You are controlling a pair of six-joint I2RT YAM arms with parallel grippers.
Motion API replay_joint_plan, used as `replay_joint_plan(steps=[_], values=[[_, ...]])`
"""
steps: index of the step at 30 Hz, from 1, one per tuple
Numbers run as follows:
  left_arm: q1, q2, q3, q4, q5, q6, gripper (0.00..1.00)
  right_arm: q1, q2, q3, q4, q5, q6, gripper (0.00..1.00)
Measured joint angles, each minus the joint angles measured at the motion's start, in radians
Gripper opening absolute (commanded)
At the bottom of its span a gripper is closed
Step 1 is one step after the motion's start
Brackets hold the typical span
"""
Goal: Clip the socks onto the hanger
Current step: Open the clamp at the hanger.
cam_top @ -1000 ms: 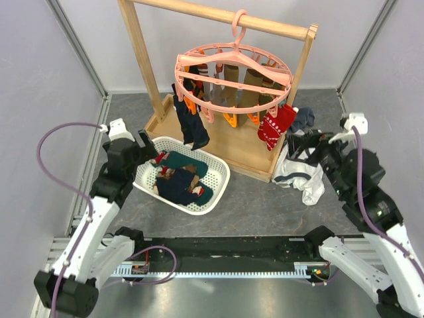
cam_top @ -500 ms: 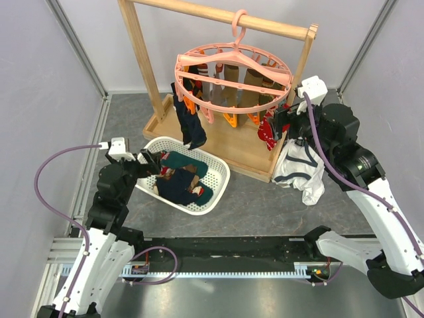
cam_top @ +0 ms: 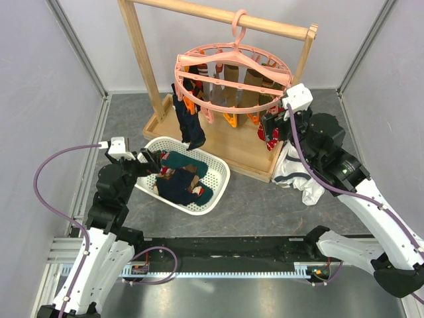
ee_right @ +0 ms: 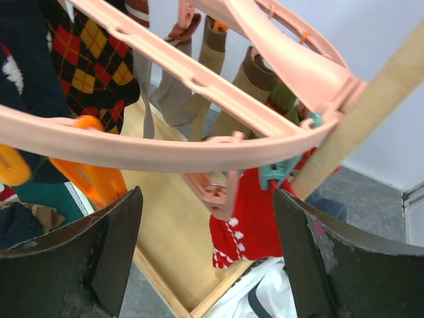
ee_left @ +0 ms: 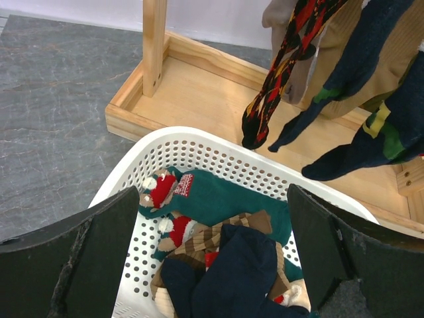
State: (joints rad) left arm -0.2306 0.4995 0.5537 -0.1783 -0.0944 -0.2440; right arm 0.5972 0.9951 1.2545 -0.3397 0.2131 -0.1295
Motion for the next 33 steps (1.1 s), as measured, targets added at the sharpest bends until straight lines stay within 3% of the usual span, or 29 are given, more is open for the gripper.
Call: replay_joint_plan(steps=[8,14,25,33], values=[[0.000,0.004,-0.004,0.001,0.000,0.000,1.00,0.198,0.018,-0.042,0.128,0.244,-0.057,0.85],[0.000,0.002,-0.004,0.000,0.000,0.000,1.00,0.230,0.056,-0.048,0.193,0.394,-0.074,0.82],[0.000,-0.012,-0.004,0.000,0.000,0.000,1.00,0.239,0.106,-0.047,0.203,0.478,-0.073,0.64],[0.000,-0.016,-0.004,-0.002,0.000,0.000,1.00,0.241,0.136,0.011,0.166,0.504,-0.052,0.59]])
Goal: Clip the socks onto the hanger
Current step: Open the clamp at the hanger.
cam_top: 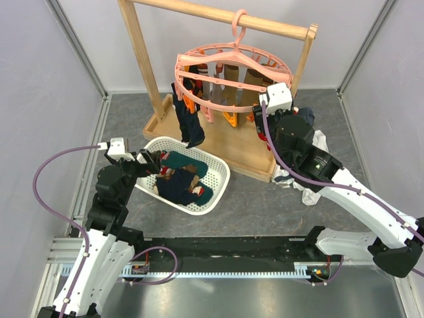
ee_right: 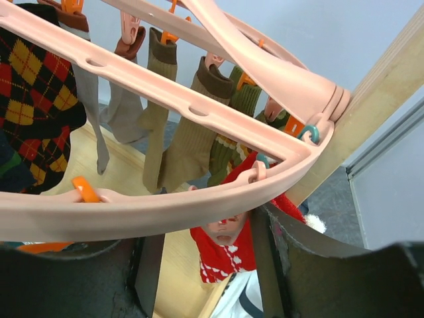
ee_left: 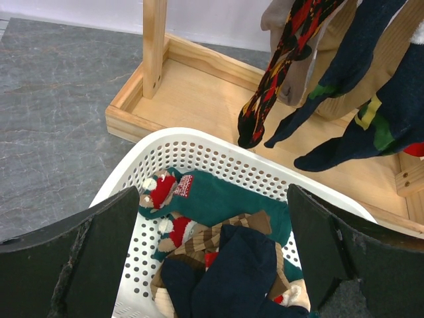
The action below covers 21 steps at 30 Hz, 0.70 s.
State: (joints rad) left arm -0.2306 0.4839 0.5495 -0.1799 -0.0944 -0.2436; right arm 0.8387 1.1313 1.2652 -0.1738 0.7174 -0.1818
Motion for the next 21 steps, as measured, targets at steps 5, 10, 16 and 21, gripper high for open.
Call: replay_joint_plan(steps=[5,10,16,21], values=[[0.000,0.000,0.000,-0.001,0.000,0.000,1.00,0.002,0.023,0.054,-0.055,0.005,0.017,0.53],[0.000,0.000,0.000,-0.002,0.000,0.000,1.00,0.003,0.037,0.087,-0.104,0.003,0.039,0.35],[0.000,0.012,0.000,-0.002,0.000,0.000,1.00,0.002,0.056,0.134,-0.169,-0.002,0.084,0.15],[0.000,0.029,0.000,-0.005,0.005,0.000,1.00,0.002,0.064,0.164,-0.213,-0.047,0.158,0.02]])
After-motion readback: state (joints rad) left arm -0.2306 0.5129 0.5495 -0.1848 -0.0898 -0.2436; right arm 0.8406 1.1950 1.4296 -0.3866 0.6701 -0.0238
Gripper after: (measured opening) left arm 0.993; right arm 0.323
